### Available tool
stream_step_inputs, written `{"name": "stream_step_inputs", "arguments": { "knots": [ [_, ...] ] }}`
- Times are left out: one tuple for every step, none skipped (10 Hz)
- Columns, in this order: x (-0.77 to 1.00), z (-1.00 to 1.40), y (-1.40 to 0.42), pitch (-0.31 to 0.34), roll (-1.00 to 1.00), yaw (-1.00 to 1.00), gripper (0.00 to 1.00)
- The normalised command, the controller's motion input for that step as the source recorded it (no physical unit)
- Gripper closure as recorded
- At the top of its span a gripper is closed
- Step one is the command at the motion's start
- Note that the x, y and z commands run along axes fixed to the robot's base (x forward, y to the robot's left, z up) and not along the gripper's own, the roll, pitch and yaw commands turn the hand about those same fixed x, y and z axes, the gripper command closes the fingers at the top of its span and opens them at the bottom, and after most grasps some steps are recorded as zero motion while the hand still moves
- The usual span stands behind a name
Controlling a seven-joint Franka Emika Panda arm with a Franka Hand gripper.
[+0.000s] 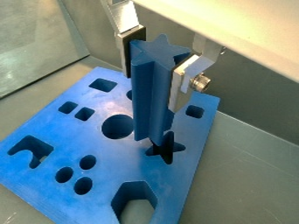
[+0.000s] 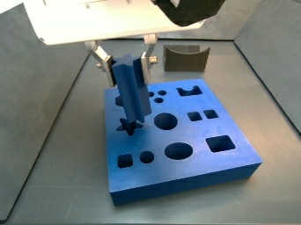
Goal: Pick up the star object. Move up. Place the star object on the fixture. Regrasp the star object. Move to above the board. Insert the star object.
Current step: Insert the star object.
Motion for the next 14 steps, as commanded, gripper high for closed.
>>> {"name": "stream_step_inputs", "arguments": {
  "knots": [
    [-0.07, -0.55, -0.11, -0.203, 0.35, 0.0, 1.0],
    [0.0, -0.02, 0.0, 0.0, 0.07, 0.02, 1.0],
    [0.1, -0.01, -0.19, 0.1, 0.37, 0.1, 1.0],
    [0.28, 0.0, -0.22, 0.331, 0.53, 0.0, 1.0],
    [0.07, 0.0, -0.01, 0.131, 0.07, 0.0, 1.0],
    [0.0, 0.0, 0.0, 0.006, 0.0, 0.0, 1.0],
    [0.06, -0.09, 0.0, 0.131, 0.11, 0.0, 1.0],
    [0.16, -0.11, 0.0, 0.246, 0.1, -0.06, 1.0],
    [0.05, 0.0, 0.0, 0.154, 0.07, -0.04, 1.0],
    [0.09, 0.0, 0.0, 0.217, 0.15, -0.19, 1.0],
    [0.0, 0.0, 0.0, 0.0, 0.01, 0.0, 1.0],
    [-0.01, -0.01, -0.01, -0.089, 0.04, 0.01, 1.0],
    [-0.11, -0.23, -0.21, -0.251, 0.58, 0.1, 1.0],
    [-0.04, -0.09, 0.0, -0.006, 0.05, 0.0, 1.0]
  ]
}}
